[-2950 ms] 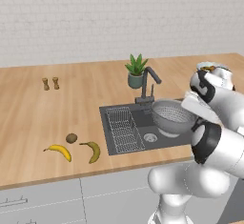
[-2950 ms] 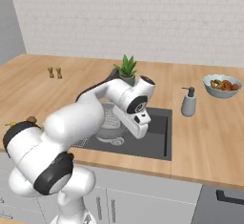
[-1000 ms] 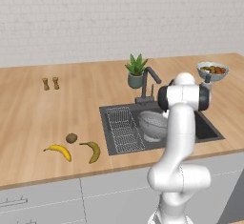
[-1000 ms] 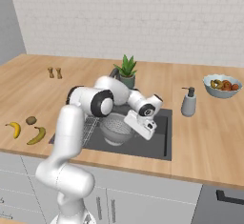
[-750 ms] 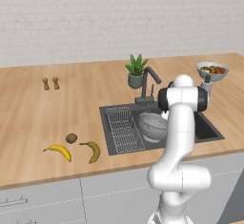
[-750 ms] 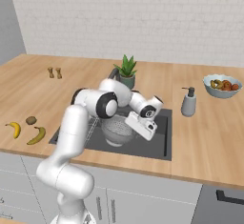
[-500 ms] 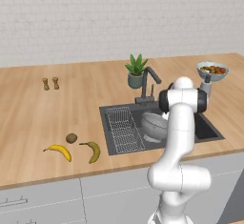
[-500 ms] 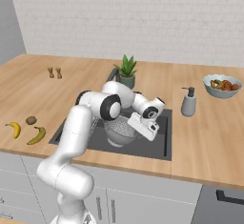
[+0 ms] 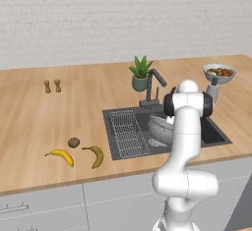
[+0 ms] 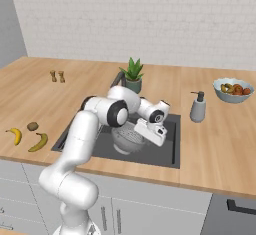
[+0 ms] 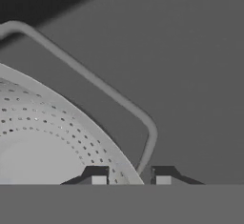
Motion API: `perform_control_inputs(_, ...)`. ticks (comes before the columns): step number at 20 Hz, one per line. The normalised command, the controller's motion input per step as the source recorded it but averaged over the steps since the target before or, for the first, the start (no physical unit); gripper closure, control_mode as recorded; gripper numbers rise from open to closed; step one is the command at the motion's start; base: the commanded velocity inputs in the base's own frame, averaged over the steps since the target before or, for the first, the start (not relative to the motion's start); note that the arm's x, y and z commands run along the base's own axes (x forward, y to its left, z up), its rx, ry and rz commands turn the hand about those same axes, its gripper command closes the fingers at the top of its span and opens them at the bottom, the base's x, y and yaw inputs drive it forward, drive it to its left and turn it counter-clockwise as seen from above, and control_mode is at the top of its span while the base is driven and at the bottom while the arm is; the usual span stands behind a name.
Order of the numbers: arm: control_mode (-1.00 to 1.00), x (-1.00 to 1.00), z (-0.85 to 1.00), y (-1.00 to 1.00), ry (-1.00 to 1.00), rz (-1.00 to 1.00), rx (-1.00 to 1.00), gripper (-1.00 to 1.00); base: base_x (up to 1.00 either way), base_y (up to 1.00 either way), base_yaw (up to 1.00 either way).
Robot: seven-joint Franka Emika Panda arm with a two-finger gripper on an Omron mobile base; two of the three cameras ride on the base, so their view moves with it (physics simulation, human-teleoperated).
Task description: Put the colander in the sink, put the kiwi, banana, banana in the colander, and turn on the sink faucet and pour water over the colander.
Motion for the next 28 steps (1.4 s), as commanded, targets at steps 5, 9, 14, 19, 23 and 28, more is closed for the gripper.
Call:
perform_control_inputs(5, -1.0, -0.22, -0.06, 0.39, -0.01, -0.04, -0.11, 1.0, 0.0, 0.0, 0.0)
perform_control_inputs(9, -1.0, -0.28, -0.03, 0.14, -0.03, -0.07, -0.09, 1.0, 0.0, 0.0, 0.0)
perform_control_inputs(14, -1.0, -0.38, -0.03, 0.14, -0.09, -0.06, -0.06, -1.0, 0.0, 0.0, 0.0)
perform_control_inputs(19, -1.0, -0.3, -0.01, 0.03, -0.11, -0.06, -0.06, -1.0, 0.0, 0.0, 0.0)
perform_control_inputs(23, -1.0, -0.26, 0.06, -0.02, -0.1, -0.05, 0.0, -1.0, 0.0, 0.0, 0.0)
perform_control_inputs(28, -1.0, -0.28, 0.31, -0.09, -0.13, 0.0, 0.0, -1.0, 0.0, 0.0, 0.0)
